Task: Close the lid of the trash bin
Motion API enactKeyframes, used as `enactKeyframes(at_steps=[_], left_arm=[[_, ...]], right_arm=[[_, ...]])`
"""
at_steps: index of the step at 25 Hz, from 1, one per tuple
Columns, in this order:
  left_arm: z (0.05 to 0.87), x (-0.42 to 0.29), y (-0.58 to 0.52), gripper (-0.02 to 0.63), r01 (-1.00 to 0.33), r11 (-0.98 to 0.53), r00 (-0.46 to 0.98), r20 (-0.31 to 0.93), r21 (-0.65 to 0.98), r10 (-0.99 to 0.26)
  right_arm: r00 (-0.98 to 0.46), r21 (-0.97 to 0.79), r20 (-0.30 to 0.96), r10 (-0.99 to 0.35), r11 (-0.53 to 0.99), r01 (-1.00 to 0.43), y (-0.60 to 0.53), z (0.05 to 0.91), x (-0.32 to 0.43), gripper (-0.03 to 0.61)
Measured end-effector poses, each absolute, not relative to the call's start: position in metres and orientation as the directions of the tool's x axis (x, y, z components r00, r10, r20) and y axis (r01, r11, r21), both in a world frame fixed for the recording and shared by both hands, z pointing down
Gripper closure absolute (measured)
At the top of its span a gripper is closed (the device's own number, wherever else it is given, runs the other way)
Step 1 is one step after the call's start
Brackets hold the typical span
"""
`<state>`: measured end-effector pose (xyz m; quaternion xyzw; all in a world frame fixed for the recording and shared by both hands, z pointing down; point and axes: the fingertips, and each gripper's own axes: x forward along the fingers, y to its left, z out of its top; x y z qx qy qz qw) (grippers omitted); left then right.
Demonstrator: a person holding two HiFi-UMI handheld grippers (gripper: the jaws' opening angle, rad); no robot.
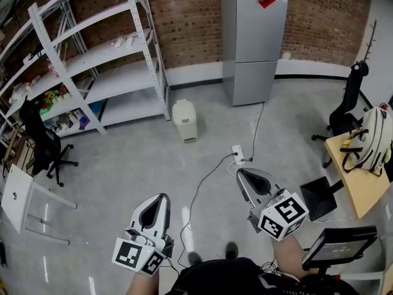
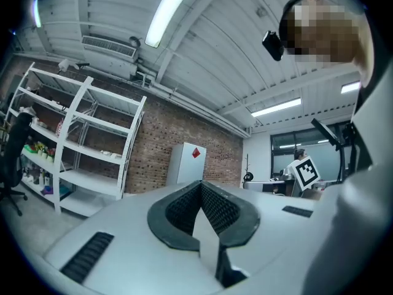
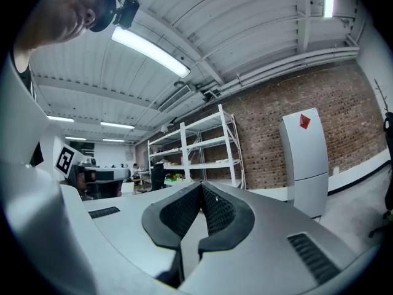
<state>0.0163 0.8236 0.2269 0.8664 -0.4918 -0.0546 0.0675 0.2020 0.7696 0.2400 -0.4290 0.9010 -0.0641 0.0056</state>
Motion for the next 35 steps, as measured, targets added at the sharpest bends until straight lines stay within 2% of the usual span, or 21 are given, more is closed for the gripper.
enactKeyframes(at_steps=[4, 15, 35], left_arm=[[0.234, -0.001, 0.835, 0.615, -0.842, -0.520, 0.523, -0.023, 0.144, -0.852], [0.242, -0.021, 0.860, 0.615, -0.845, -0.496, 0.499, -0.040, 0.201, -0.866], [0.236, 0.009, 0.866, 0.615, -0.839, -0.516, 0.515, -0.052, 0.174, -0.856]], right_arm=[[-0.625, -0.109, 0.061, -0.779, 0.617, -0.779, 0.785, 0.240, 0.180, 0.571], [-0.618, -0.065, 0.079, -0.782, 0.615, -0.786, 0.817, 0.237, 0.165, 0.571], [-0.624, -0.059, 0.043, -0.780, 0.622, -0.781, 0.822, 0.233, 0.185, 0.572]])
